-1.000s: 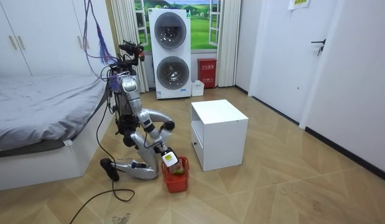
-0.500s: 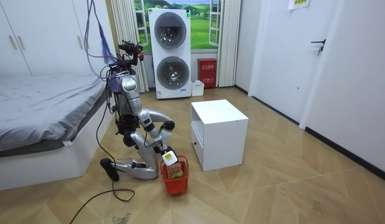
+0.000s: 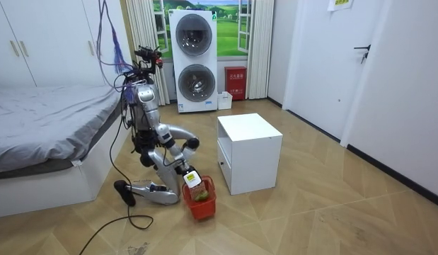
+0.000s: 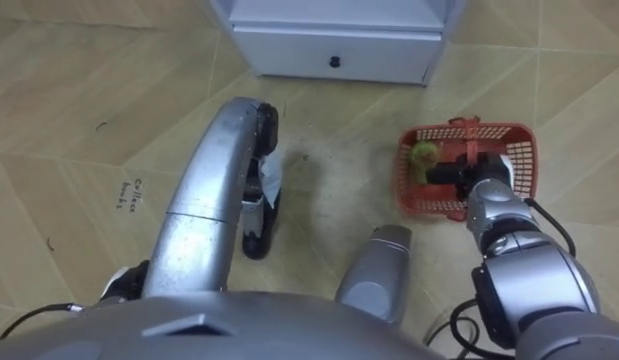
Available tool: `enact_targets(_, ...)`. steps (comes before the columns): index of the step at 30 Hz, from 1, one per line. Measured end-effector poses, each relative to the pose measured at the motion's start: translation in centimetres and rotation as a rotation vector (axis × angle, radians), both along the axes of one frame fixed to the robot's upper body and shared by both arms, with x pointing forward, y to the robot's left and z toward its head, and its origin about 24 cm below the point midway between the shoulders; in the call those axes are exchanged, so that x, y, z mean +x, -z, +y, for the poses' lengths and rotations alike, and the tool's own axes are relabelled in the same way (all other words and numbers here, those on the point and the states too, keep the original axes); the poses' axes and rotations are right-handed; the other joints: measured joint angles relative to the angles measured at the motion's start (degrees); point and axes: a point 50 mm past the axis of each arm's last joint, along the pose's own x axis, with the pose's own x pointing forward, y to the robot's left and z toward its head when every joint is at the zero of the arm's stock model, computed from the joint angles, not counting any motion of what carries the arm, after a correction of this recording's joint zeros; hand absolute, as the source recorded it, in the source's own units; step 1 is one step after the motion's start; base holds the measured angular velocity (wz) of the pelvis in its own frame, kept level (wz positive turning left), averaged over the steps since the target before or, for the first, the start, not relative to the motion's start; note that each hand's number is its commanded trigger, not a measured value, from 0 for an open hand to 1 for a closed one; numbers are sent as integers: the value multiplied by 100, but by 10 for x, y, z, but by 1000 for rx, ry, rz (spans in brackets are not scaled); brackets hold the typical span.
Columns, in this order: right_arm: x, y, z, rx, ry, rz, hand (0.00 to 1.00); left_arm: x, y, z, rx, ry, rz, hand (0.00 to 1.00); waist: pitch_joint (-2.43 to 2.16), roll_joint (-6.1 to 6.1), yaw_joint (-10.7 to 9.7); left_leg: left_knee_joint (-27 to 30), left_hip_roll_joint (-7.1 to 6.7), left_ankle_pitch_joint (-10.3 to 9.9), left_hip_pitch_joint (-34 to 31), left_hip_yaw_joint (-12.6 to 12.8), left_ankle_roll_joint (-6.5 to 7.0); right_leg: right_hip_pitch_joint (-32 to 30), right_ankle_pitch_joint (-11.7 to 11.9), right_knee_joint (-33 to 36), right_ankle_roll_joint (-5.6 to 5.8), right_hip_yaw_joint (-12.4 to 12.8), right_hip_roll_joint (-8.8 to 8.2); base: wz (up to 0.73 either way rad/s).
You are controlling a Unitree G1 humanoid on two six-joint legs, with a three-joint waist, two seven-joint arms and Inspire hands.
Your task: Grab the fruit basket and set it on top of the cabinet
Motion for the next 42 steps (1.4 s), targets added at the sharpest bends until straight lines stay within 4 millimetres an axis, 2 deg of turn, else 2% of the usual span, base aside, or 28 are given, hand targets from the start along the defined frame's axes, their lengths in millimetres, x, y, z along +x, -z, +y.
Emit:
enact_targets(3, 3, -1, 1, -10, -31, -1, 100, 14, -2, -2, -20, -4, -30, 0, 2, -72, -8, 9, -61, 0, 36, -20, 0, 89, 0, -30, 0, -38, -30, 1)
enact_targets(6, 9, -4, 5, 8, -52, -26, 100, 23, -3, -2, -28, -29, -59, 0, 0, -66, -12, 124, -104, -2, 114, -133, 3, 248, 0, -81, 0, -48, 57, -8)
enact_targets(8, 16, -9, 7, 7, -73, -54, 100, 31, -5, -2, -30, -38, -81, 0, 1, -76, -40, 163, -198, -2, 122, -190, 3, 331, 1, -115, 0, -85, 54, 4)
enact_targets(11, 26, -14, 13, -1, -116, -88, 100, 47, -9, -3, -30, -27, -117, 0, 0, -90, -139, 180, -268, -33, 153, -221, 65, 511, 0, -253, 0, -218, 72, 18)
enact_targets(15, 38, -21, 21, 10, -144, -135, 100, 60, -12, -3, -30, -22, -150, 0, -6, -89, -129, 51, -280, -78, 264, -292, 153, 539, 0, -642, 0, -102, 359, -6)
enact_targets(17, 42, -23, 26, 10, -165, -153, 100, 63, -13, -3, -30, -24, -156, 0, -7, -84, -124, -134, -250, -78, 372, -323, 154, 531, 0, -993, 0, -95, 441, -20)
enact_targets(20, 53, -29, 35, 11, -198, -187, 100, 65, -14, -1, -30, -48, -164, 0, -12, -80, -58, -599, -97, -76, 637, -343, 157, 437, 1, -1739, 1, -57, 480, -42)
enact_targets(22, 60, -35, 41, 19, -217, -220, 100, 66, -15, 3, -26, -77, -175, 0, -27, -53, 42, -1173, 38, -69, 940, -346, 172, 434, 2, -2579, 4, -157, 453, -46)
enact_targets(23, 62, -36, 42, 19, -224, -228, 100, 65, -15, 3, -26, -85, -174, 0, -38, -31, 60, -1331, 63, -55, 1037, -356, 201, 472, 7, -2842, 13, -206, 446, -56)
enact_targets(24, 66, -40, 44, 22, -233, -250, 100, 62, -14, 5, -24, -97, -166, 0, -63, 10, 119, -1641, 146, -32, 1256, -350, 242, 567, 18, -3374, 36, -274, 444, -59)
enact_targets(25, 69, -43, 48, 20, -247, -267, 100, 56, -13, 6, -22, -113, -152, 0, -72, 21, 154, -2009, 186, -20, 1539, -327, 263, 740, 44, -3986, 92, -347, 408, -62)
enact_targets(26, 70, -44, 50, 21, -255, -275, 100, 53, -12, 7, -22, -127, -148, 0, -75, 20, 168, -2205, 218, -19, 1696, -295, 264, 840, 67, -4288, 129, -373, 391, -57)
enact_targets(27, 73, -48, 54, 21, -272, -296, 100, 45, -11, 9, -20, -156, -131, 0, -94, 18, 168, -2601, 214, 13, 1999, -261, 313, 1039, 167, -4881, 218, -418, 340, -49)
enact_targets(28, 76, -52, 57, 19, -283, -320, 100, 40, -10, 11, -15, -174, -117, 0, -111, 11, 162, -2963, 213, 100, 2244, -192, 370, 1202, 309, -5380, 250, -474, 280, -39)
enact_targets(29, 77, -53, 57, 15, -283, -330, 100, 38, -9, 12, -12, -184, -110, 0, -116, 13, 143, -3137, 206, 150, 2362, -161, 385, 1306, 391, -5635, 244, -556, 238, -16)
enact_targets(30, 74, -52, 58, 11, -276, -336, 100, 33, -9, 15, -3, -196, -97, 0, -135, 18, 122, -3484, 191, 228, 2627, -141, 414, 1587, 555, -6193, 245, -728, 202, -11)
enact_targets(32, 70, -49, 61, -3, -288, -336, 100, 25, -9, 19, 13, -200, -84, 0, -160, 7, 157, -3934, 216, 390, 2956, -159, 446, 1924, 840, -7021, 248, -821, 279, -23)
enact_targets(33, 67, -46, 66, -11, -302, -327, 100, 17, -8, 22, 21, -211, -72, 0, -173, 0, 122, -4086, 255, 584, 3133, -172, 526, 2217, 1052, -7646, 257, -860, 372, -44)
enact_targets(34, 63, -41, 71, -5, -310, -313, 100, 3, -7, 24, 29, -228, -38, 0, -164, 24, 157, -3926, 452, 859, 3280, -97, 745, 2641, 1321, -8323, 296, -862, 508, -58)
enact_targets(35, 61, -39, 74, -1, -315, -307, 100, -6, -6, 25, 34, -234, -17, 0, -127, 75, 208, -3627, 570, 1159, 3268, -10, 854, 2880, 1475, -8607, 321, -837, 593, -60)
enact_targets(36, 54, -35, 78, 9, -314, -298, 100, -25, -5, 28, 43, -245, 30, 0, -150, 47, 130, -3973, 396, 1078, 3192, 96, 784, 3222, 1718, -8837, 288, -972, 490, 4)
enact_targets(37, 49, -37, 68, -17, -305, -310, 100, -26, -5, 25, 35, -242, 27, 0, -324, -53, -96, -4832, 179, 923, 3278, 328, 816, 3189, 1892, -8655, 277, -1142, 357, 46)
enact_targets(38, 46, -37, 64, -26, -288, -314, 100, -26, -5, 26, 40, -239, 27, 0, -332, -107, -142, -4869, 172, 901, 3316, 490, 897, 3172, 1990, -8510, 275, -1153, 291, 90)
enact_targets(39, 39, -37, 53, -45, -242, -319, 100, -16, -5, 22, 38, -235, 3, 0, -329, -101, -121, -4996, 188, 854, 3440, 668, 1029, 3065, 2383, -8275, 160, -1095, 310, 37)
enact_targets(40, 35, -34, 54, -52, -243, -308, 100, -10, -6, 21, 39, -254, -25, 0, -324, -80, -26, -5209, 198, 855, 3688, 668, 1036, 2895, 2843, -8027, 102, -927, 377, 7)
enact_targets(41, 32, -32, 55, -51, -247, -300, 100, -8, -7, 23, 43, -262, -36, 0, -321, -76, 9, -5356, 207, 857, 3864, 668, 1034, 2831, 3004, -7911, 80, -876, 414, -35)
enact_targets(42, 24, -26, 56, -44, -250, -279, 100, -4, -8, 25, 66, -278, -49, 0, -302, -41, 34, -5659, 200, 882, 4284, 676, 986, 2693, 3341, -7727, -2, -842, 520, -28)
